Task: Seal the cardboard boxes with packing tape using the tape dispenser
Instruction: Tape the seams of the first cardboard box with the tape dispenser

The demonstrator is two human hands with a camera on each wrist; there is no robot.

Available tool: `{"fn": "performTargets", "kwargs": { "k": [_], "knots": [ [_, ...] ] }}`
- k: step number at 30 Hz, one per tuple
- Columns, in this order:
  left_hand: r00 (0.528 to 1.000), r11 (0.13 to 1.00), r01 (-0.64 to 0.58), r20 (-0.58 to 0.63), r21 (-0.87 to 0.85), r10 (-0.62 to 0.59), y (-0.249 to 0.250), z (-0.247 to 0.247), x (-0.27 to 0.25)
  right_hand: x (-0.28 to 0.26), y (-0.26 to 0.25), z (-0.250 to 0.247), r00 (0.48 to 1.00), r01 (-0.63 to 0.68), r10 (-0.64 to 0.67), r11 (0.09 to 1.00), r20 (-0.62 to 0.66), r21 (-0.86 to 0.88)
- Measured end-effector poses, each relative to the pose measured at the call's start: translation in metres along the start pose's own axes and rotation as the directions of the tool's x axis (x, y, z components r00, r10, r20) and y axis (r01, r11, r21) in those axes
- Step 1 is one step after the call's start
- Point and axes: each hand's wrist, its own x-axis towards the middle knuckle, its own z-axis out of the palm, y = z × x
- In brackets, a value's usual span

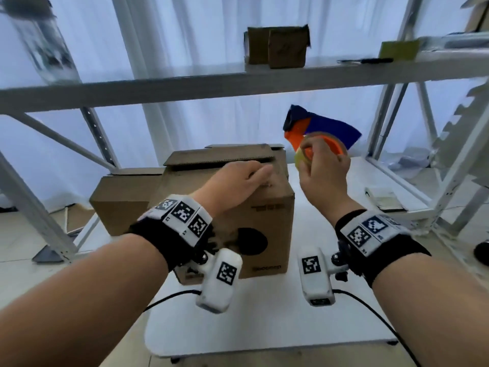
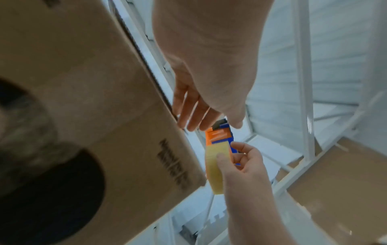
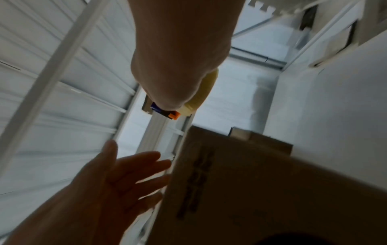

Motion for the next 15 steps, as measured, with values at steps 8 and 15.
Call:
{"fn": "performTargets", "kwargs": {
  "k": [8, 15],
  "knots": [
    [0.936, 0.744, 0.275, -0.007, -0.609, -0.352, -0.028, -0.050, -0.001, 0.010, -0.098, 0.048, 0.970, 0.201, -0.231, 0.935, 0.074, 0.293],
    [0.856, 0.649, 0.283, -0.120, -0.707, -0.504, -0.070, -0.080, -0.011, 0.019, -0.134, 0.091, 0.938, 0.193, -0.318, 0.807, 0.136, 0.558]
  ]
}}
